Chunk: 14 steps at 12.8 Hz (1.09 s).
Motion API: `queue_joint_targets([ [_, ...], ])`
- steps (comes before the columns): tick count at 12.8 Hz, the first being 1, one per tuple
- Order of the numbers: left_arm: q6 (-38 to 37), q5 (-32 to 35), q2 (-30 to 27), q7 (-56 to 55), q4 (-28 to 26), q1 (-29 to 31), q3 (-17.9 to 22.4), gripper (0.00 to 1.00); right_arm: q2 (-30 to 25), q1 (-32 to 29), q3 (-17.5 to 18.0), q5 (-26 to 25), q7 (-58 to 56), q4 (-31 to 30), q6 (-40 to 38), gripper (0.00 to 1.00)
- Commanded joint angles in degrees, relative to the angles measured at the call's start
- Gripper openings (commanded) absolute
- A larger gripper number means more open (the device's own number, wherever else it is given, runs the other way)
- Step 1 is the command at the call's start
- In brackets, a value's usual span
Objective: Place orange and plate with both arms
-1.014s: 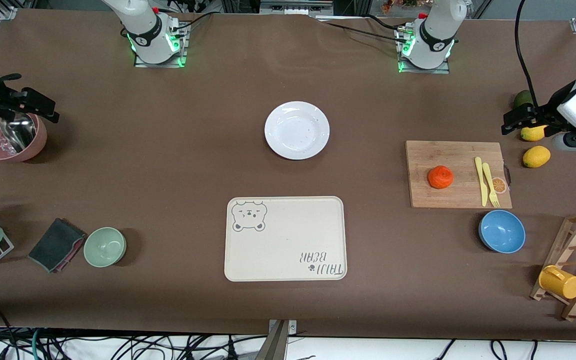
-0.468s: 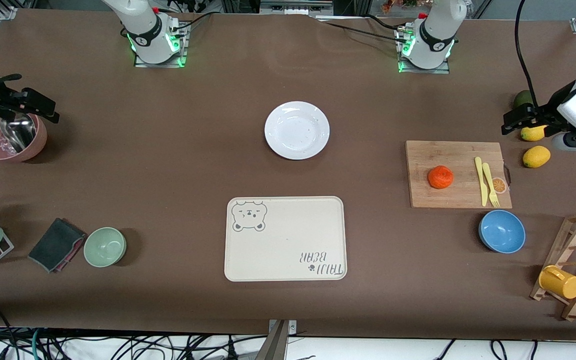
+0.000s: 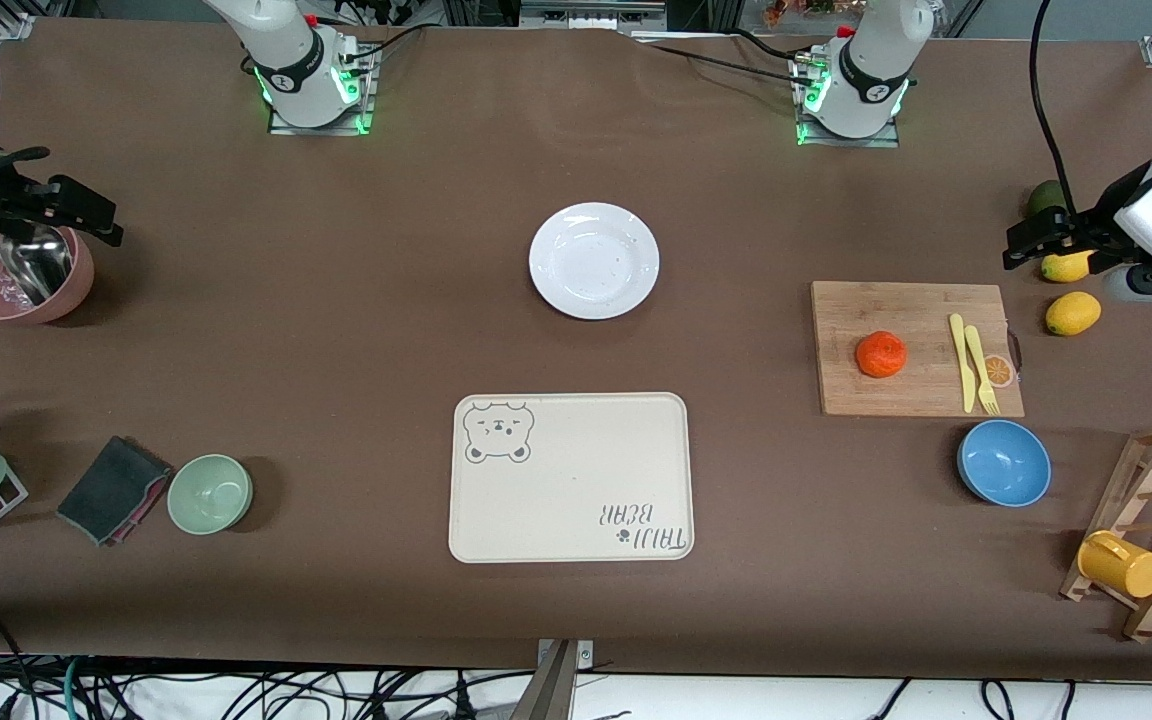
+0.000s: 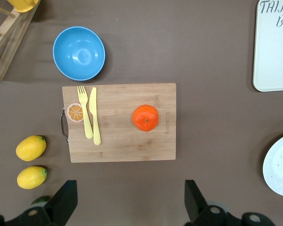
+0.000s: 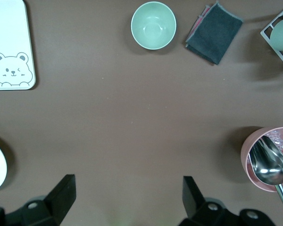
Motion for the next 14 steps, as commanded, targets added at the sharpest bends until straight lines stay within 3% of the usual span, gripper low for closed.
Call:
queue_joint_targets([
  [1, -1.14, -0.22, -0.07, 1.06, 1.03, 0.21, -0.04, 1.00, 1.31, 0.07, 0.43, 0.07, -0.55, 0.57, 0.82, 1.00],
  [14, -1.05, 2.15, 0.28, 1.14, 0.95, 0.21, -0.04, 1.00, 1.31, 0.78, 0.43, 0.07, 0.51, 0.84, 2.40, 1.00],
])
